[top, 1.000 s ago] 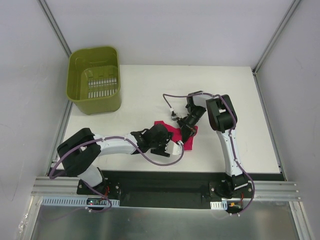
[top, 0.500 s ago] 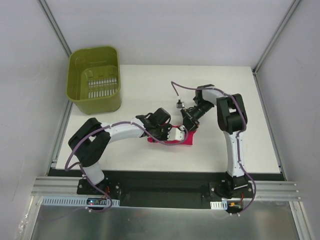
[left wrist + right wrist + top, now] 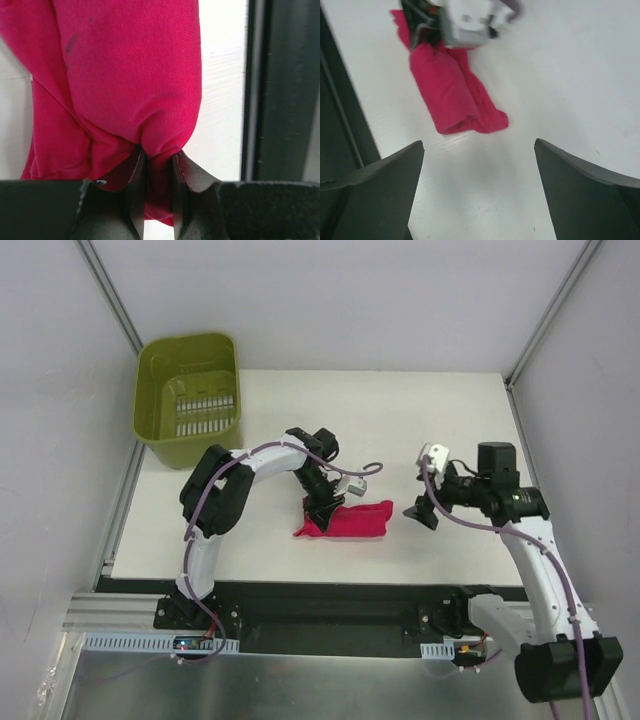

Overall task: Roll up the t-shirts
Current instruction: Roll the T-shirt to the center of the board.

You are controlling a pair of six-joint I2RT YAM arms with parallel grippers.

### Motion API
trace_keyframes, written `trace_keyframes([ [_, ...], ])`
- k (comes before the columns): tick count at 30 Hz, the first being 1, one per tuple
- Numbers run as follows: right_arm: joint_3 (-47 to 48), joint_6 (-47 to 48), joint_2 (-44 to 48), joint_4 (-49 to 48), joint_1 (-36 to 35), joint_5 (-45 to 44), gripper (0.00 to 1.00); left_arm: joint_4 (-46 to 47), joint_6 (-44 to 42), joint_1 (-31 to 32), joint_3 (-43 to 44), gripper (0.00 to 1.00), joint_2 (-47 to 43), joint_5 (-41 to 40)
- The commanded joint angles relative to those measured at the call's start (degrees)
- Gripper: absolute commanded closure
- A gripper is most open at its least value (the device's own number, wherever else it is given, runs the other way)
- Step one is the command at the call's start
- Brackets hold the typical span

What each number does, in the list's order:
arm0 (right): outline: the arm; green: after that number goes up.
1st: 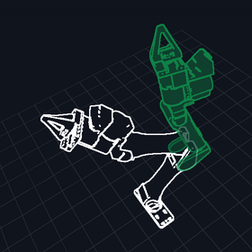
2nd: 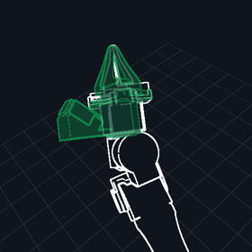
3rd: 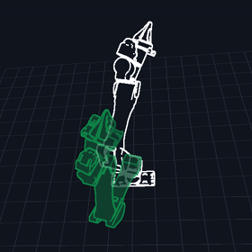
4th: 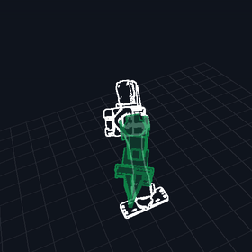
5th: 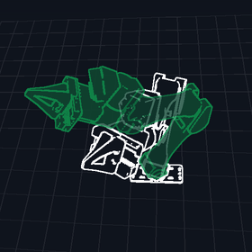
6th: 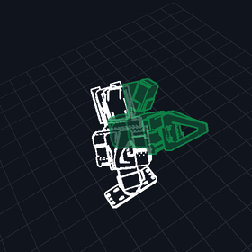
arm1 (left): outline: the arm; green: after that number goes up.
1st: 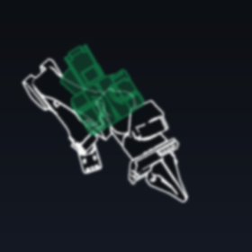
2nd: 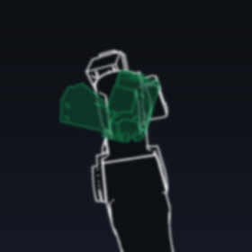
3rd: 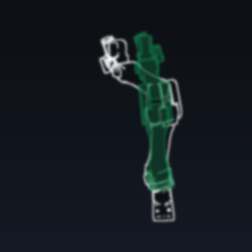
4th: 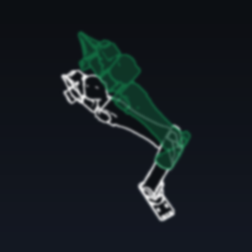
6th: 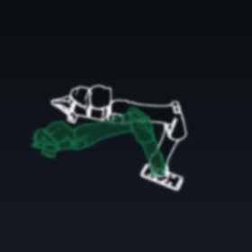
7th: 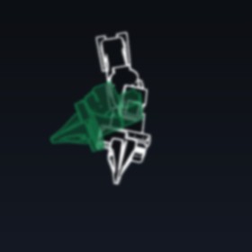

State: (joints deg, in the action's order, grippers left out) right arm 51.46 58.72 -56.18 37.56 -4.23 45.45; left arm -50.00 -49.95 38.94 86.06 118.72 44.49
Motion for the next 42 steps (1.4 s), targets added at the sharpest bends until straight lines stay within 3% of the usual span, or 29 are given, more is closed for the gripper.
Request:
trace_keyframes([
  [1, -0.32, 14.48, -9.54, 9.18, -11.39, -2.63, 0.04, -11.78, -3.04, 0.17, 3.14, 0.81, 2.66, 7.80],
  [6, -7.86, 11.32, -7.10, -6.76, -16.86, -5.28, 0.04, -13.81, -3.92, -0.09, 4.11, 0.79, 3.89, 8.16],
  [12, -3.13, 13.17, -14.47, -5.04, -22.04, -5.29, 0.04, -15.13, -3.92, -0.35, 4.99, 0.78, 5.03, 7.98],
  [21, -3.65, 13.53, -21.51, -7.76, -31.01, -6.77, 0.04, -15.13, -2.61, -0.88, 5.96, 0.78, 5.83, 8.95],
  [26, -6.19, 6.77, -23.79, -17.50, -38.22, -19.59, 0.04, -15.13, -2.43, -1.23, 5.78, 0.76, 5.74, 9.65],
  [31, -4.53, 4.04, -26.78, -17.96, -39.98, -25.58, 0.00, -15.13, -2.34, -1.58, 5.43, 0.75, 5.47, 10.09],
  [33, -3.13, 3.42, -28.09, -16.91, -40.07, -25.50, 0.15, -15.39, -2.52, -1.76, 5.35, 0.75, 5.47, 10.09],
  [34, -2.51, 2.98, -28.63, -16.21, -39.89, -25.41, 0.30, -15.57, -2.52, -1.85, 5.34, 0.75, 5.56, 10.00],
  [37, -0.05, 2.28, -30.21, -11.30, -39.28, -23.49, 0.53, -16.80, -2.52, -2.99, 5.34, 0.75, 5.65, 10.26],
  [38, 0.04, 2.19, -30.21, -9.11, -39.19, -22.96, 0.65, -17.06, -2.43, -3.25, 5.26, 0.75, 5.56, 10.44],
  [42, 1.27, 3.86, -30.12, -2.07, -36.47, -14.37, 0.80, -19.51, -0.41, -5.88, 6.13, 0.81, 6.26, 12.11],
])
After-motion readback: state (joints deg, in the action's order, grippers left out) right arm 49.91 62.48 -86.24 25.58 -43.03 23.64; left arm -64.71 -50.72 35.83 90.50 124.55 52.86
